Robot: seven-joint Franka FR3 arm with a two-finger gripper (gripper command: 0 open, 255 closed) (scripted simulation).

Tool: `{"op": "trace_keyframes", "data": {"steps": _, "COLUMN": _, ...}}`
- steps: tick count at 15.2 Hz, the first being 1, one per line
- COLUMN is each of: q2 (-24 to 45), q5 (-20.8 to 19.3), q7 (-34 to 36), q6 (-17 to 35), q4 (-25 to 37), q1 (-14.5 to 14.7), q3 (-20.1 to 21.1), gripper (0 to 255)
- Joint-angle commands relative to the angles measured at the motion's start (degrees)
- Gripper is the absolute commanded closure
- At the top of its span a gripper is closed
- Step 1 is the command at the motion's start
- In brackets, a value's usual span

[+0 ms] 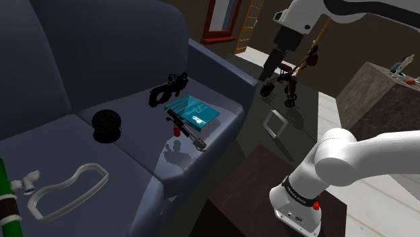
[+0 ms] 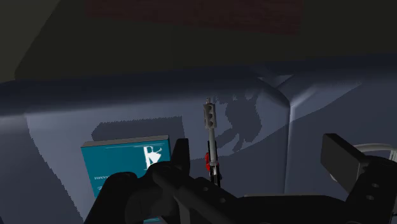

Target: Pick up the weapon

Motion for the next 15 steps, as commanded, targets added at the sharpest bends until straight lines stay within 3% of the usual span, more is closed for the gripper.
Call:
{"op": "trace_keyframes", "data": {"steps": 1, "q2": 0.00, "q5": 0.00, "q7": 0.00, "q6": 0.00, "q4": 0.00, "q1": 0.00, "q3": 0.00, "gripper": 0}}
{"op": "trace_keyframes", "data": {"steps": 8, "q2": 4.17, "q5": 0.22, "q7": 0.17, "q6": 16.72, "q4": -10.00, "q1": 0.37, "q3": 2.27, "gripper": 0}}
{"op": "trace_keyframes", "data": {"steps": 15, "q2": 13.79, "q5": 0.16, "q7": 0.70, "q6": 34.55, "q4": -15.68, "q1": 0.59, "q3": 4.55, "gripper": 0}}
